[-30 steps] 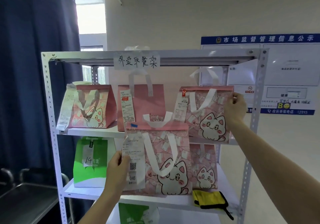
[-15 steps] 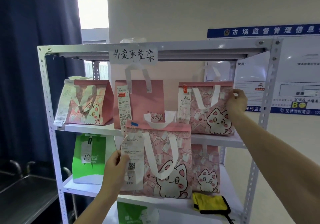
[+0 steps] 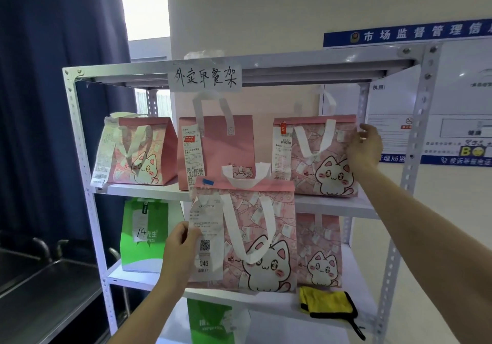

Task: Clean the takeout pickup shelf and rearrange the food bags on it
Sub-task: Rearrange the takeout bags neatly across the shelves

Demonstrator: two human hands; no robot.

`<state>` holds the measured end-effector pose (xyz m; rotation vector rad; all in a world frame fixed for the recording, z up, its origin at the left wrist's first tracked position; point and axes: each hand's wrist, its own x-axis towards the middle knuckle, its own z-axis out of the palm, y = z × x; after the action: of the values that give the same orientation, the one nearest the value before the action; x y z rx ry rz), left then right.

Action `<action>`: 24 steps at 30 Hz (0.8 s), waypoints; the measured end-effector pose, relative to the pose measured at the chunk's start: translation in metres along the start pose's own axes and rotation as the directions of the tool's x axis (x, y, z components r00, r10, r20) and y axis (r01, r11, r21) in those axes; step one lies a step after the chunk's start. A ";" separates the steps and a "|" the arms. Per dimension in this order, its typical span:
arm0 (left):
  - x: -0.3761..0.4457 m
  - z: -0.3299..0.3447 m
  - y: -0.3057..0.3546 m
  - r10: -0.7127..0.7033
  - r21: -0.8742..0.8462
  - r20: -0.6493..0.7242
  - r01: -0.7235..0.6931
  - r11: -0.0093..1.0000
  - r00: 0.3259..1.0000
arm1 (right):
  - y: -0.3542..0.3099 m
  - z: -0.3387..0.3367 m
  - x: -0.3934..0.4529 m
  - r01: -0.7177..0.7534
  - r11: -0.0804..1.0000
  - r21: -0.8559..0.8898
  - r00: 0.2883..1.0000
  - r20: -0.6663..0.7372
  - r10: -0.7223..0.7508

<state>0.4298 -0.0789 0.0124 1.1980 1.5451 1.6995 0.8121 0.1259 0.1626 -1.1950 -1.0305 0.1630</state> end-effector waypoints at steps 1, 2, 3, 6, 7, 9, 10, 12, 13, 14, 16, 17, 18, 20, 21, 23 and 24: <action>0.000 0.001 0.001 0.000 -0.004 0.000 0.000 1.000 1.000 | -0.002 -0.002 -0.003 0.039 0.999 -0.026 0.999 0.001 -0.039; -0.001 0.001 0.002 0.001 -0.008 -0.001 -0.001 1.000 1.000 | -0.004 -0.004 -0.005 0.075 0.996 -0.047 0.997 0.008 -0.075; -0.001 0.002 0.002 0.002 -0.012 -0.005 -0.002 1.000 1.000 | -0.005 -0.005 -0.008 0.110 0.992 -0.066 0.994 0.015 -0.109; -0.004 0.004 0.006 0.009 -0.020 -0.006 -0.009 1.000 1.000 | -0.009 -0.011 -0.022 0.187 0.981 -0.057 0.982 0.037 -0.186; -0.006 0.005 0.007 0.009 -0.024 -0.004 -0.009 1.000 1.000 | -0.011 -0.013 -0.028 0.206 0.977 -0.046 0.978 0.044 -0.204; -0.008 0.007 0.009 0.010 -0.033 -0.005 -0.010 0.999 1.000 | -0.014 -0.016 -0.040 0.245 0.969 -0.029 0.969 0.053 -0.243; -0.008 0.007 0.010 0.009 -0.038 -0.009 -0.009 0.999 1.000 | -0.015 -0.018 -0.048 0.274 0.962 -0.025 0.961 0.060 -0.272; -0.008 0.005 0.010 0.003 -0.048 -0.017 -0.004 0.999 1.000 | -0.015 -0.019 -0.065 0.341 0.940 -0.010 0.938 0.072 -0.339; -0.009 0.004 0.010 0.000 -0.052 -0.021 -0.001 0.999 1.000 | -0.013 -0.019 -0.075 0.367 0.930 0.007 0.927 0.078 -0.367; -0.009 0.002 0.010 -0.002 -0.056 -0.025 0.001 0.998 1.000 | -0.011 -0.018 -0.085 0.387 0.922 0.026 0.918 0.086 -0.388; -0.008 -0.002 0.008 -0.006 -0.064 -0.031 0.004 0.998 0.999 | -0.010 -0.016 -0.107 0.423 0.905 0.055 0.899 0.104 -0.426; -0.008 -0.004 0.007 -0.011 -0.071 -0.034 0.009 0.997 0.999 | -0.009 -0.014 -0.119 0.437 0.897 0.063 0.891 0.106 -0.442; -0.008 -0.007 0.005 -0.018 -0.079 -0.035 0.015 0.997 0.999 | -0.009 -0.012 -0.132 0.446 0.892 0.073 0.886 0.105 -0.451; -0.008 -0.015 0.002 -0.026 -0.091 -0.032 0.023 0.996 0.999 | -0.009 -0.007 -0.161 0.424 0.901 0.092 0.894 0.117 -0.432; -0.008 -0.019 0.001 -0.026 -0.097 -0.031 0.023 0.995 0.999 | -0.009 -0.004 -0.177 0.409 0.907 0.099 0.897 0.137 -0.419; -0.008 -0.031 -0.003 -0.023 -0.105 -0.030 0.020 0.994 0.999 | -0.008 0.003 -0.210 0.405 0.907 0.113 0.886 0.196 -0.420; -0.008 -0.037 -0.004 -0.024 -0.108 -0.029 0.020 0.994 0.999 | -0.007 0.007 -0.225 0.406 0.906 0.122 0.878 0.224 -0.423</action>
<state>0.4009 -0.1028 0.0087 1.1019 1.4588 1.7701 0.6788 -0.0070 0.0398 -0.8759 -1.4666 0.0083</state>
